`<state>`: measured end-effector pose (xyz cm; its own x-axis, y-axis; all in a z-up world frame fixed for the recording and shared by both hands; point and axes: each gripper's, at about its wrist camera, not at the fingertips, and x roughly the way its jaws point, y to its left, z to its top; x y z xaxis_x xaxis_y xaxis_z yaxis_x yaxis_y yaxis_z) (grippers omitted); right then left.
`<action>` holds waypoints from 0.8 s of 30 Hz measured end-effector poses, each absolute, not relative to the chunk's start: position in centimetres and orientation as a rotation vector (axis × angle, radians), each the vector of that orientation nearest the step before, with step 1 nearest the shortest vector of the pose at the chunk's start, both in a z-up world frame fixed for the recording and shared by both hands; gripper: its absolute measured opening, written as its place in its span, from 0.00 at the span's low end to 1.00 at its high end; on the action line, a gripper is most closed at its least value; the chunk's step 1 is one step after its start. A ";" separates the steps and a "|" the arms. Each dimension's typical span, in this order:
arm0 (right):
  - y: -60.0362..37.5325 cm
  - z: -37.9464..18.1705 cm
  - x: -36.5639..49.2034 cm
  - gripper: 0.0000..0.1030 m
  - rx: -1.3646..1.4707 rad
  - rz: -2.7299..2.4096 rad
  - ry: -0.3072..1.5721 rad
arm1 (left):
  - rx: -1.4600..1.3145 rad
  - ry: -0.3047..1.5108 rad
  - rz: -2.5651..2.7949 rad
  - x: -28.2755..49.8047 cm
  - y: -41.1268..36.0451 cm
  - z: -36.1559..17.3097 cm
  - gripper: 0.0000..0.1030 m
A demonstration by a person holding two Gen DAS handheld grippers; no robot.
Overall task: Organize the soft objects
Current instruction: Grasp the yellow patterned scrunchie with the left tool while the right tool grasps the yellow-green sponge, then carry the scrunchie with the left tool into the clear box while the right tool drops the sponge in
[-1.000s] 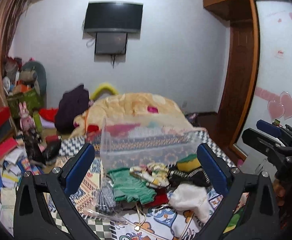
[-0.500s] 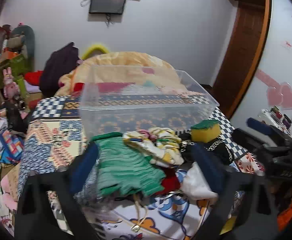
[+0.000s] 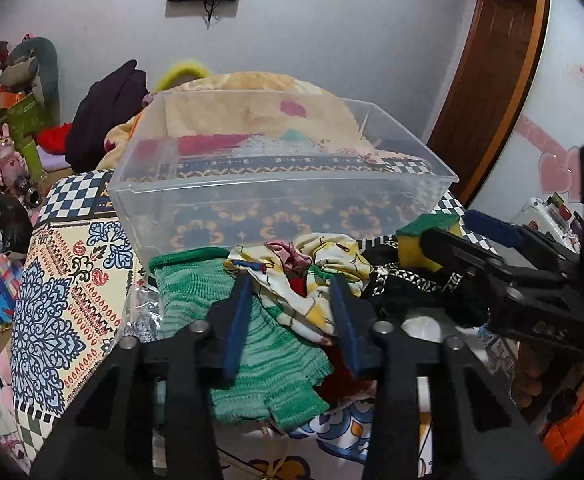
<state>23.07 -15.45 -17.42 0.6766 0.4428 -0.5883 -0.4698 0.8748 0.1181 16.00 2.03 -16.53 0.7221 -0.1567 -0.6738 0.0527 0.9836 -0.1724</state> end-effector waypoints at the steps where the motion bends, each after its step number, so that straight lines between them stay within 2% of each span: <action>1: -15.4 -17.7 23.2 0.74 -0.037 0.522 0.665 | -0.140 0.753 -0.113 16.0 2.0 -16.5 0.32; 3: -15.3 -17.8 23.3 0.63 -0.027 0.537 0.678 | -0.138 0.746 -0.108 15.8 2.1 -16.6 0.23; 6: -15.2 -17.8 22.9 0.60 -0.036 0.539 0.669 | -0.145 0.736 -0.107 15.6 2.2 -16.5 0.12; 14: -16.1 -15.7 21.8 0.58 -0.037 0.533 0.607 | -0.160 0.707 -0.130 14.2 2.5 -15.1 0.07; 24: -16.6 -11.9 20.2 0.57 -0.014 0.535 0.491 | -0.142 0.568 -0.105 11.8 3.0 -10.2 0.06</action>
